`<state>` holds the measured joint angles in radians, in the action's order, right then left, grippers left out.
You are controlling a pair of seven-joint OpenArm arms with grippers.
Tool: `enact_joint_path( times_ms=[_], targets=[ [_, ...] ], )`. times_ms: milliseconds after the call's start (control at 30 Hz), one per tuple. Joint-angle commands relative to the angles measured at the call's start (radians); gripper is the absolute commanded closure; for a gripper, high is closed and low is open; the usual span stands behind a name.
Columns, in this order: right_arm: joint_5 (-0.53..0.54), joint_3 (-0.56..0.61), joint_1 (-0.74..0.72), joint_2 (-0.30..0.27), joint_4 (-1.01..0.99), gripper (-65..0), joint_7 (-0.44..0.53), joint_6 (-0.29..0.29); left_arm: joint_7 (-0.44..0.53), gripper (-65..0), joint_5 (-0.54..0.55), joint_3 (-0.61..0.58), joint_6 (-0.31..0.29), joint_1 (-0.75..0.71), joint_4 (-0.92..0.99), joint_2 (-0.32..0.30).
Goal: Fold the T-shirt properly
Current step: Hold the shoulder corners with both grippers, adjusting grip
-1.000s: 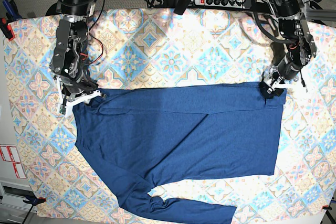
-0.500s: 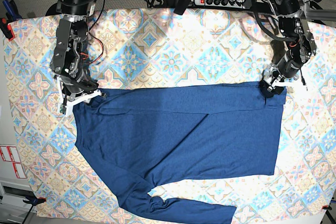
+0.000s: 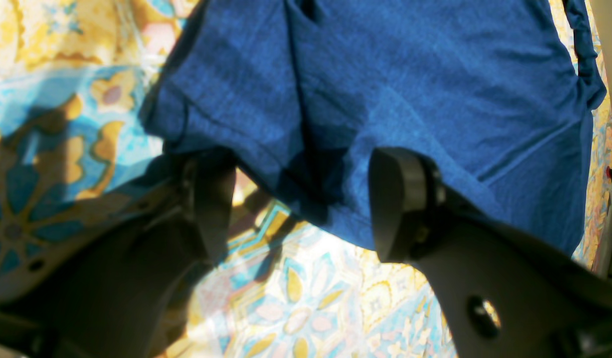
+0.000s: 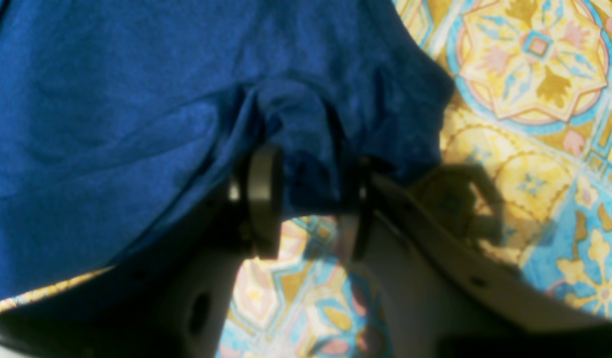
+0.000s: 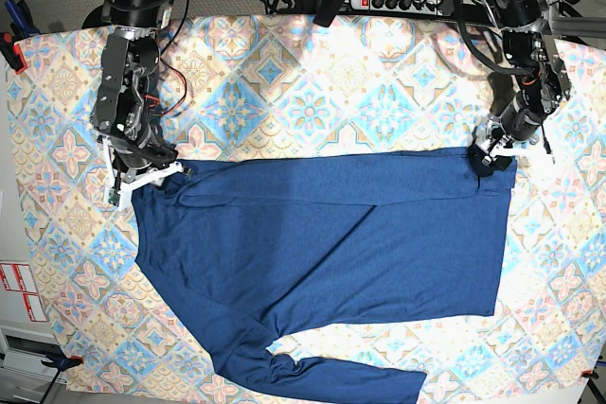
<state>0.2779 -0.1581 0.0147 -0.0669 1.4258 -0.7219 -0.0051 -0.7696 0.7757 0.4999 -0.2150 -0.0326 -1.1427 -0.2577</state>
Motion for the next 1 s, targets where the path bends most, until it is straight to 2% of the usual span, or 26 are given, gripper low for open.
enact_joint_path(
  times_ms=[0,233,333,467,567,900,967],
  targets=[
    [0.004,-0.001,-0.015,-0.009,0.014,-18.8,0.02,0.003,-0.026,-41.0,-0.015,-0.002,0.013,0.006,-0.004,-0.009],
    [0.004,-0.001,-0.017,-0.007,0.013,-18.8,0.02,0.003,-0.026,-40.0,-0.025,-0.004,0.013,0.047,-0.003,0.018],
    [0.004,-0.001,-0.017,-0.007,0.013,-18.8,0.02,0.003,-0.026,-30.3,-0.022,-0.004,0.013,0.05,-0.003,0.021],
    [0.004,-0.001,-0.017,-0.007,0.013,-18.8,0.02,0.003,-0.026,-9.3,-0.019,-0.004,0.013,0.052,-0.003,0.021],
    [0.004,-0.001,-0.017,-0.007,0.013,-18.8,0.02,0.003,-0.026,-0.1,-0.017,-0.004,0.013,0.052,-0.003,0.021],
    [0.011,-0.008,-0.017,-0.007,0.02,-19.0,-0.041,0.003,-0.026,0.0,-0.015,0.003,0.012,0.043,-0.004,0.014],
    [0.011,-0.008,-0.017,-0.006,0.017,-20.9,-0.055,0.003,-0.026,0.0,-0.015,0.003,0.012,0.043,-0.006,0.014]
  ],
)
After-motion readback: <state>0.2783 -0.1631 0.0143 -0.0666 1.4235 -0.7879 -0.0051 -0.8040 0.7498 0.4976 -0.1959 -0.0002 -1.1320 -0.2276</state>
